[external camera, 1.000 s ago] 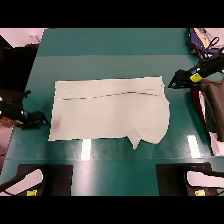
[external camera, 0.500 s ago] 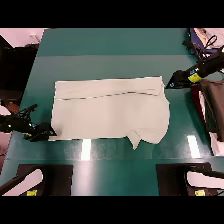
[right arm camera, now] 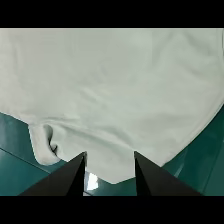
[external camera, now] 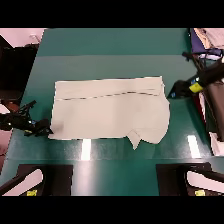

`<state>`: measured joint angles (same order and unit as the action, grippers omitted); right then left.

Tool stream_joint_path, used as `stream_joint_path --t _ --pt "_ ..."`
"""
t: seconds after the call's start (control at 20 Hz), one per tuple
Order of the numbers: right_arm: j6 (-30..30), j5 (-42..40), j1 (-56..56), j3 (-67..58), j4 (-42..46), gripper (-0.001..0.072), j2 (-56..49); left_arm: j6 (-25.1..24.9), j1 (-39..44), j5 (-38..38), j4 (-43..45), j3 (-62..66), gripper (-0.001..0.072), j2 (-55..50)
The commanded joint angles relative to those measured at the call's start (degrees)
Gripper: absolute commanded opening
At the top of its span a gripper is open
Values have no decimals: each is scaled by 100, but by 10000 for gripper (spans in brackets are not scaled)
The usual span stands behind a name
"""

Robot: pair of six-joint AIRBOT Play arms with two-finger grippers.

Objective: Fold the shirts.

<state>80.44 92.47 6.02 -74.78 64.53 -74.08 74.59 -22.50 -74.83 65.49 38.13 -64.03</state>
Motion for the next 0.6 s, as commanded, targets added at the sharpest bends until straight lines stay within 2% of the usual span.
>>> stream_joint_path --t 0.0,0.1,0.25,0.55 --pt "66 -227 431 1661 7 365 798 -7 2 -149 -31 391 22 7" --pt "127 -326 752 2702 4 365 1294 -9 2 -157 -168 516 23 7" --pt "264 -944 1045 3912 -20 365 1873 -114 2 -31 -382 525 22 4" --pt "260 -1812 1062 4944 -752 365 1851 -116 2 33 -428 525 23 4"
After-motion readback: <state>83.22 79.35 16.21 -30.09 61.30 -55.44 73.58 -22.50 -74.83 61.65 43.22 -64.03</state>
